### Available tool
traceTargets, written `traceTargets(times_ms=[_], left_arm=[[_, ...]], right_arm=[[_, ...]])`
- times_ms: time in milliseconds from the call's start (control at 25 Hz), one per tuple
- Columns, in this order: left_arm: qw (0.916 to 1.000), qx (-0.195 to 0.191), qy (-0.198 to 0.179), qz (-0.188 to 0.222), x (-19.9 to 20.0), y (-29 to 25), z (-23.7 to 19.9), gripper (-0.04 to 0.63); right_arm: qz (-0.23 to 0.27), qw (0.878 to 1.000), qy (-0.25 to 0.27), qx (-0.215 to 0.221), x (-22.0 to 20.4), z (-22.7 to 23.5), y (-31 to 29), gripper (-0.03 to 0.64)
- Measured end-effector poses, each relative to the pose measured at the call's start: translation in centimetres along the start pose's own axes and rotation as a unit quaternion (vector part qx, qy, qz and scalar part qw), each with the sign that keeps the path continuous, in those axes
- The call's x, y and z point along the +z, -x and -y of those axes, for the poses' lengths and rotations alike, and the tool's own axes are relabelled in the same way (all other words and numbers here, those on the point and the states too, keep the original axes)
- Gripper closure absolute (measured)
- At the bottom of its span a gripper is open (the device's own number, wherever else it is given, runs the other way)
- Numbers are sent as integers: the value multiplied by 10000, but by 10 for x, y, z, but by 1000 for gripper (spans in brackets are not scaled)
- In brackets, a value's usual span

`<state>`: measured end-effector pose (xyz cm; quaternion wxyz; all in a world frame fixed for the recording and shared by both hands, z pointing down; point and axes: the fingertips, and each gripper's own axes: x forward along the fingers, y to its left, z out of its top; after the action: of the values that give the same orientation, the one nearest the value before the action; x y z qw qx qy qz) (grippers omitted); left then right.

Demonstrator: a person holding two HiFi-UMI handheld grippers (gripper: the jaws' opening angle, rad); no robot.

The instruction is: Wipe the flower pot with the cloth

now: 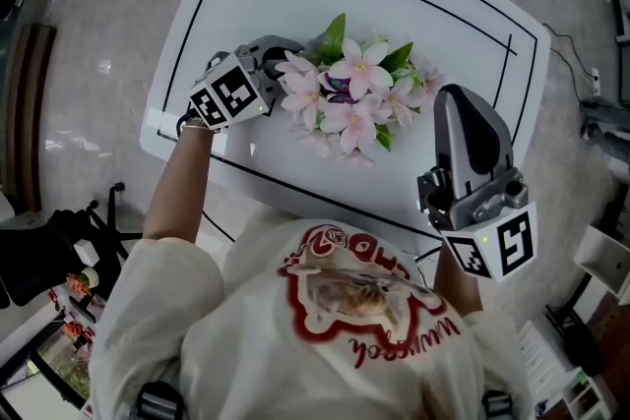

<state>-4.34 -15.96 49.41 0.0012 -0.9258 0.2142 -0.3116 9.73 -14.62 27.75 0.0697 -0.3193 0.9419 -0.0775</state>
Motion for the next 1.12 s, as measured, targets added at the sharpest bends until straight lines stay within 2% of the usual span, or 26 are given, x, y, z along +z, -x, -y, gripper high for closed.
traceTargets(times_ms=[240,480,840,1120], left_arm=[[10000,26,-5,-21,-1,1,5,538],[9999,-53,-54,68,-6,5,15,538],[9997,-61,-191,167,-7,12,30,538],[9997,-61,-228,79,-10,17,40,538]], right_arm=[[-4,10000,57,-31,2,-10,-2,617],[-5,9996,118,-270,5,-21,4,618],[-20,9984,248,-512,5,-65,18,618],[-2,9965,335,-761,4,-92,30,617]])
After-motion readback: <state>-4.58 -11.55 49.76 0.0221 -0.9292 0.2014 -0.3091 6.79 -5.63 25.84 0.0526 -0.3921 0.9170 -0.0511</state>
